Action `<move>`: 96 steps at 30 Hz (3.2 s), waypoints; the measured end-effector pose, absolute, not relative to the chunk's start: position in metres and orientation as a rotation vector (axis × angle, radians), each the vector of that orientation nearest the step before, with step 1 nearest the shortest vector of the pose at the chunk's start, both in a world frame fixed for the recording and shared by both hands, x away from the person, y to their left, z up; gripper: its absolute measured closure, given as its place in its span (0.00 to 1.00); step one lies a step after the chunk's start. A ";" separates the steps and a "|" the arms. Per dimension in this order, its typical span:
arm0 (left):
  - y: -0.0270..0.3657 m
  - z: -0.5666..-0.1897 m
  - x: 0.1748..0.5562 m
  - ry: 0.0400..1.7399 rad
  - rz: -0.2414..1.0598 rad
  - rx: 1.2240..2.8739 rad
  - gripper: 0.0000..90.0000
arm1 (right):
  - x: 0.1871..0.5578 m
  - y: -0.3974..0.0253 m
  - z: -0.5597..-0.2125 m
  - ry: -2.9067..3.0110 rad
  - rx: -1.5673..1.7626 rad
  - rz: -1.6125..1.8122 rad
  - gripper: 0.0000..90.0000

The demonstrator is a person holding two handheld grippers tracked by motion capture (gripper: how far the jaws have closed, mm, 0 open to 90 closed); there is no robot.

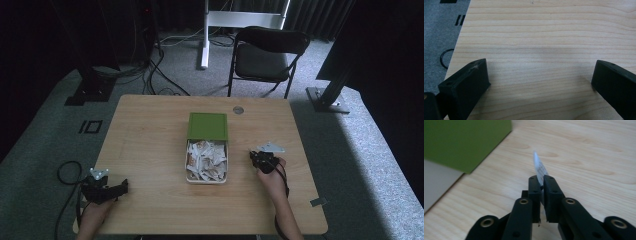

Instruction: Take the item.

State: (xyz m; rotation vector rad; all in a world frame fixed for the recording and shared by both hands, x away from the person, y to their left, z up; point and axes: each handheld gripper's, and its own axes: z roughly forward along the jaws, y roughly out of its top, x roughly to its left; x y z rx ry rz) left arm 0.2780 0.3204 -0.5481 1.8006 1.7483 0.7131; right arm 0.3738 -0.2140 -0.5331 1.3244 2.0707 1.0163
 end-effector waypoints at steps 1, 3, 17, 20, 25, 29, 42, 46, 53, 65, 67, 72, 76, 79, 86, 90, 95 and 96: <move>0.320 -0.548 0.278 1.748 0.713 1.801 0.02 | 0.374 -0.213 -0.534 2.078 1.325 1.022 0.88; 0.320 -0.548 0.278 1.748 0.713 1.801 0.02 | 0.373 -0.211 -0.536 2.085 1.331 1.038 0.82; 0.320 -0.548 0.278 1.748 0.713 1.800 0.02 | 0.369 -0.204 -0.545 2.147 1.315 1.097 0.41; 0.320 -0.548 0.278 1.748 0.713 1.800 0.02 | 0.365 -0.205 -0.544 2.142 1.311 1.122 0.34; 0.320 -0.548 0.278 1.748 0.713 1.801 0.02 | 0.357 -0.207 -0.545 2.138 1.297 1.136 0.27; 0.320 -0.548 0.278 1.748 0.713 1.801 0.02 | 0.350 -0.209 -0.547 2.165 1.288 1.126 0.22; 0.320 -0.548 0.278 1.748 0.715 1.799 0.02 | 0.327 -0.220 -0.549 2.214 1.236 1.136 0.18; 0.320 -0.548 0.278 1.748 0.715 1.799 0.02 | 0.321 -0.225 -0.549 2.197 1.236 1.158 0.18; 0.320 -0.548 0.278 1.752 0.717 1.798 0.02 | 0.312 -0.233 -0.549 2.197 1.230 1.158 0.18; 0.320 -0.548 0.278 1.752 0.717 1.798 0.02 | 0.299 -0.242 -0.550 2.319 1.086 1.141 0.16; 0.320 -0.548 0.278 1.752 0.717 1.798 0.02 | 0.297 -0.244 -0.550 2.353 1.057 1.135 0.16; 0.320 -0.548 0.278 1.752 0.717 1.798 0.02 | 0.295 -0.249 -0.552 2.386 1.046 1.123 0.16; 0.320 -0.548 0.278 1.752 0.717 1.798 0.02 | 0.294 -0.253 -0.552 2.398 1.043 1.095 0.16; 0.320 -0.548 0.278 1.752 0.717 1.798 0.02 | 0.293 -0.256 -0.552 2.419 1.034 1.061 0.16; 0.320 -0.548 0.278 1.752 0.717 1.798 0.02 | 0.290 -0.268 -0.552 2.375 1.087 1.016 0.16; 0.320 -0.548 0.278 1.752 0.717 1.798 0.02 | 0.288 -0.277 -0.553 2.334 1.146 1.005 0.15; 0.320 -0.548 0.278 1.752 0.717 1.798 0.02 | 0.288 -0.279 -0.554 2.314 1.172 1.008 0.14; 0.320 -0.548 0.278 1.752 0.717 1.798 0.02 | 0.287 -0.279 -0.554 2.311 1.177 1.006 0.14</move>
